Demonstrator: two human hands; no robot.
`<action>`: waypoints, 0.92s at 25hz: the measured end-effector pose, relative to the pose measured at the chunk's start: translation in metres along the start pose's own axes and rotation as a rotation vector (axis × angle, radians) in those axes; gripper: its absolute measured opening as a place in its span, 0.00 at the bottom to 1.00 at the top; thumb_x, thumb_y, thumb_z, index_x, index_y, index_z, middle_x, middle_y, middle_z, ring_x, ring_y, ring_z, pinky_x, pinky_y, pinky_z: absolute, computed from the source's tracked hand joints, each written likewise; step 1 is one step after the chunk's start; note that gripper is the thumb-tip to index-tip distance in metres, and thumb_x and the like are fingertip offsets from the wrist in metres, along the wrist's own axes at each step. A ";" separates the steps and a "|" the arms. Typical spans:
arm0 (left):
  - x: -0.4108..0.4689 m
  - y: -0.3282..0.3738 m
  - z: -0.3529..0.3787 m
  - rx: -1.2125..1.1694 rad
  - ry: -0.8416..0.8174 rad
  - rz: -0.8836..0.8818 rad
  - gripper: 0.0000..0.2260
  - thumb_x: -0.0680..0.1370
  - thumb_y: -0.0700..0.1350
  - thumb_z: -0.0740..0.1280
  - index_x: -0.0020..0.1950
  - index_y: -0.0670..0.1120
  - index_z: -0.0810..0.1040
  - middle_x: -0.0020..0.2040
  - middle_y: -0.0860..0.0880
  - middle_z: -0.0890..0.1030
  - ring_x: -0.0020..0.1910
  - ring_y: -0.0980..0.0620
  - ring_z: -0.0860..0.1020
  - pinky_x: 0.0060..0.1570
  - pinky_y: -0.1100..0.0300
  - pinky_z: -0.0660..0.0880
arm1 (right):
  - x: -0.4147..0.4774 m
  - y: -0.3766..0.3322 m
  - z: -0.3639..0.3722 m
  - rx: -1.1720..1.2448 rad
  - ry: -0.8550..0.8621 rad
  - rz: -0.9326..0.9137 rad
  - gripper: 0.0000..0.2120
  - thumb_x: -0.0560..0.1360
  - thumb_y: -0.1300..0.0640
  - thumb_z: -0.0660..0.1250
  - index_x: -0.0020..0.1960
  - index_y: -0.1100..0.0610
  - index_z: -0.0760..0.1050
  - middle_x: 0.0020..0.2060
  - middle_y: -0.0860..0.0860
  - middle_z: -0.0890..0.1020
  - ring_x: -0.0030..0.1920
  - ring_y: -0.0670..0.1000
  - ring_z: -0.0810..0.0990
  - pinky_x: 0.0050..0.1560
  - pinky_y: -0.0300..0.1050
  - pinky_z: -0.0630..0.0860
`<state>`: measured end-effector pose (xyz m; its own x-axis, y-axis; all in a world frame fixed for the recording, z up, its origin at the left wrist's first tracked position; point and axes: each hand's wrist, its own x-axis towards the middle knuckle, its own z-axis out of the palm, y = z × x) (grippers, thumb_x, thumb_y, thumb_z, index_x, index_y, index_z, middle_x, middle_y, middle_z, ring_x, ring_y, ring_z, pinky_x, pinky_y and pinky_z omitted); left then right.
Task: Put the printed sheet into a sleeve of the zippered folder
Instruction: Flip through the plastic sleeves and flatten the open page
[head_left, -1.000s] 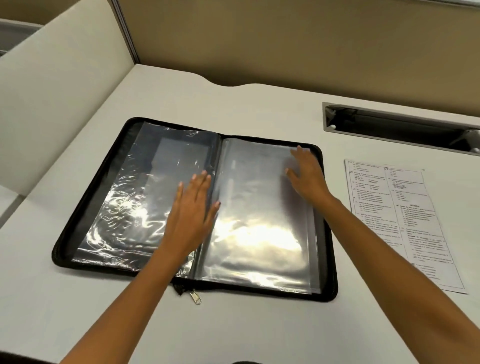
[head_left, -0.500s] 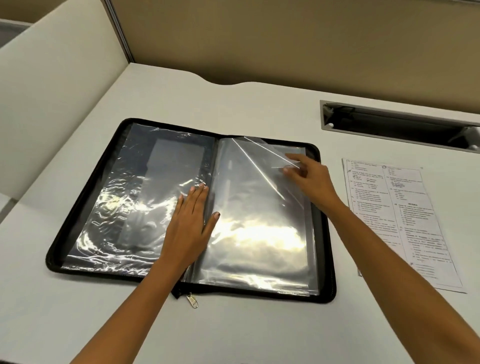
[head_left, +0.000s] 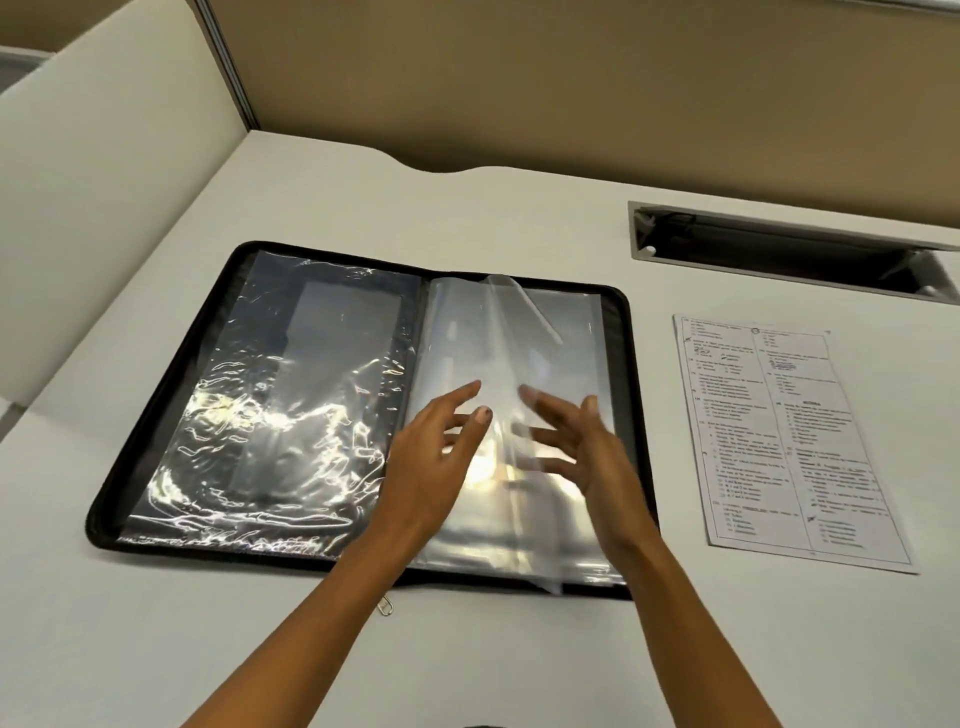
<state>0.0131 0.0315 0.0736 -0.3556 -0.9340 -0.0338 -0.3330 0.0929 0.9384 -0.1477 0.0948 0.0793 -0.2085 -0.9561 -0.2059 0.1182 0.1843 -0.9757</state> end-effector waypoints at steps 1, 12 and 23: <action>0.000 0.005 0.000 -0.093 -0.011 -0.053 0.23 0.73 0.63 0.60 0.65 0.56 0.74 0.58 0.58 0.79 0.55 0.63 0.78 0.53 0.66 0.75 | -0.002 0.000 0.011 -0.016 -0.041 -0.015 0.25 0.80 0.40 0.46 0.65 0.46 0.75 0.63 0.41 0.78 0.61 0.47 0.79 0.54 0.47 0.80; 0.028 -0.024 -0.081 0.274 0.450 -0.245 0.16 0.78 0.33 0.61 0.65 0.44 0.74 0.58 0.42 0.81 0.42 0.52 0.79 0.39 0.68 0.78 | 0.000 0.018 0.046 -0.298 -0.022 -0.120 0.14 0.81 0.53 0.57 0.61 0.54 0.78 0.60 0.45 0.80 0.58 0.34 0.76 0.54 0.27 0.73; -0.006 -0.059 -0.046 0.761 0.014 -0.011 0.27 0.81 0.58 0.45 0.77 0.47 0.54 0.78 0.49 0.55 0.77 0.53 0.51 0.76 0.48 0.44 | -0.027 0.065 0.003 -0.815 0.155 -0.164 0.18 0.81 0.58 0.57 0.71 0.56 0.68 0.73 0.49 0.66 0.75 0.46 0.58 0.77 0.45 0.48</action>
<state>0.0747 0.0158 0.0342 -0.3397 -0.9400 -0.0328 -0.8484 0.2912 0.4421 -0.1315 0.1314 0.0219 -0.2997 -0.9540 -0.0064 -0.6498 0.2090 -0.7308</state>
